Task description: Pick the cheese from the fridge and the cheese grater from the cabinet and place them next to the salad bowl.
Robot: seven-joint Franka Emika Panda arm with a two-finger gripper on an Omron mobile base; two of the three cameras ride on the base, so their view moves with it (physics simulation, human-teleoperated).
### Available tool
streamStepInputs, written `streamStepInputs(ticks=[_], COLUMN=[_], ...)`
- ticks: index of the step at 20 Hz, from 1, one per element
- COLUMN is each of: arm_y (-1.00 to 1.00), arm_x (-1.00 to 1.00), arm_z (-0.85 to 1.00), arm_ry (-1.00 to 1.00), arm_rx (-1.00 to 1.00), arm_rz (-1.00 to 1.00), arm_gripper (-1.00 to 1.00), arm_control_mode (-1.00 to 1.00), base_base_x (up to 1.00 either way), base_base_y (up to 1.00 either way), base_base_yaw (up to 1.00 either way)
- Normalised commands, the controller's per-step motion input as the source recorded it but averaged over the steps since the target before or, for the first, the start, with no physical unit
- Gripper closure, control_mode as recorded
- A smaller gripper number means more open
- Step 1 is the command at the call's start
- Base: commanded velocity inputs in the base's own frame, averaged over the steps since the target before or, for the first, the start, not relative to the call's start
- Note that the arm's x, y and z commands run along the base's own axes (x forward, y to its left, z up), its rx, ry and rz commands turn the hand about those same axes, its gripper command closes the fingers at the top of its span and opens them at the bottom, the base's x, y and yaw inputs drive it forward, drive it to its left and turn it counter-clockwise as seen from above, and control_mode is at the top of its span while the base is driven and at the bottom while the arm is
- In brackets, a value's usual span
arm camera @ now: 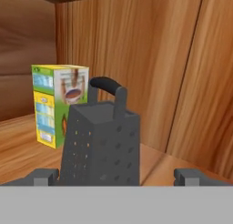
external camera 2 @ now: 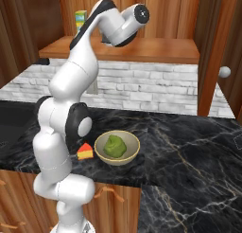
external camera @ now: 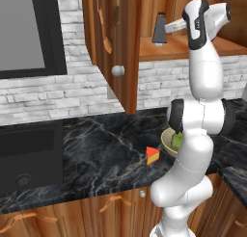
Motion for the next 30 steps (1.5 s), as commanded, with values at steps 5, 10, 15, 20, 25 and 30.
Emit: streamStepInputs(ticks=[5, 10, 15, 20, 25, 30], arm_y=[0.01, 0.00, 0.00, 0.00, 0.05, 0.03], arm_x=[0.00, 0.00, 0.01, 0.15, 0.08, 0.00], arm_z=[0.00, 0.00, 0.00, 0.07, 0.21, 0.00], arm_ry=[0.00, 0.01, 0.02, 0.09, 0.06, 0.00], arm_rx=[0.00, 0.00, 0.00, 0.00, 0.00, -0.01], arm_rz=[0.00, 0.08, 0.09, 0.02, 0.04, 0.14], arm_gripper=[-1.00, -1.00, -1.00, -1.00, -1.00, -1.00], arm_control_mode=[-1.00, -1.00, -1.00, -1.00, -1.00, -1.00], base_base_x=[0.00, 0.00, 0.00, 0.00, 0.00, 0.00], base_base_y=[0.00, 0.00, 0.00, 0.00, 0.00, 0.00], base_base_yaw=[0.00, 0.00, 0.00, 0.00, 0.00, 0.00])
